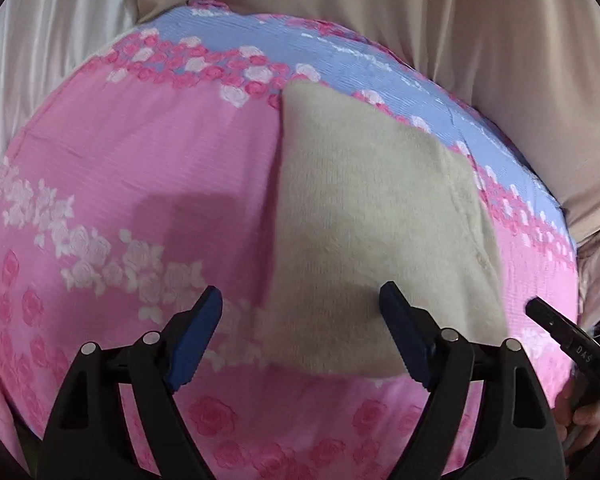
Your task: Fold small clothes
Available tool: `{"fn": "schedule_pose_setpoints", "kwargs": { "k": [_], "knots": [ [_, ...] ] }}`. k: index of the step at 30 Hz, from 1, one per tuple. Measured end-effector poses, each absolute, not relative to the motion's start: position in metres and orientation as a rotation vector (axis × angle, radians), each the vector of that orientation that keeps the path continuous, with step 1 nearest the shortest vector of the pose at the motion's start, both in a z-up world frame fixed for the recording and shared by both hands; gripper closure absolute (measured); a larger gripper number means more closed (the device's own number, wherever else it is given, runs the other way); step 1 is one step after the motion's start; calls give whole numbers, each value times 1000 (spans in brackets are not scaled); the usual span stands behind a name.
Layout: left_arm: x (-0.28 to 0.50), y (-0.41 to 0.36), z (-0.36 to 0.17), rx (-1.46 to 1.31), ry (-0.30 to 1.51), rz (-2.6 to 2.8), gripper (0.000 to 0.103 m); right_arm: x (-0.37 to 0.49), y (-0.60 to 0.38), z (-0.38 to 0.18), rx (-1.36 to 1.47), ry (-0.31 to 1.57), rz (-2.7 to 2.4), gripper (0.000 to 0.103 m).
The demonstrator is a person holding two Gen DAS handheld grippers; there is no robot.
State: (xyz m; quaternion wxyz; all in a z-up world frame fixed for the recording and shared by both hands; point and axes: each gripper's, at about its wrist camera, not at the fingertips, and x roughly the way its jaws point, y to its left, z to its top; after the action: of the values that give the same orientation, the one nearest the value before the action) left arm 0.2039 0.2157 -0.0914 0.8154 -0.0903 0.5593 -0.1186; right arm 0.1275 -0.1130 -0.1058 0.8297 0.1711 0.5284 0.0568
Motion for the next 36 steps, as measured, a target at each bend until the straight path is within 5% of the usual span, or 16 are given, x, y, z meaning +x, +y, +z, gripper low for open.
{"fn": "schedule_pose_setpoints", "kwargs": {
  "k": [5, 6, 9, 13, 15, 18, 22, 24, 31, 36],
  "knots": [
    [214, 206, -102, -220, 1236, -281, 19, 166, -100, -160, 432, 1296, 144, 43],
    [218, 205, -108, -238, 1255, -296, 19, 168, -96, -166, 436, 1304, 153, 54],
    [226, 207, -115, -288, 1279, -344, 34, 165, -87, -149, 406, 1267, 185, 79],
    [225, 220, -89, -310, 1286, -401, 59, 141, -91, -105, 417, 1180, 223, 87],
    [225, 226, -87, -291, 1289, -379, 59, 137, -92, -114, 414, 1203, 204, 80],
    [226, 223, -104, -222, 1319, -302, 43, 141, -92, -157, 348, 1324, 108, 80],
    [212, 210, -70, -139, 1220, -263, 44, 126, -95, -96, 365, 1141, 66, 83],
    [205, 201, -45, -84, 1128, -265, 40, 127, -78, -68, 250, 1066, 100, 97],
    [200, 151, -41, 73, 1082, -285, 36, 163, -40, -154, 135, 1331, 120, 103],
    [194, 144, -53, 74, 1133, -277, 36, 151, -33, -100, 143, 1187, 122, 101]
  ]
}}
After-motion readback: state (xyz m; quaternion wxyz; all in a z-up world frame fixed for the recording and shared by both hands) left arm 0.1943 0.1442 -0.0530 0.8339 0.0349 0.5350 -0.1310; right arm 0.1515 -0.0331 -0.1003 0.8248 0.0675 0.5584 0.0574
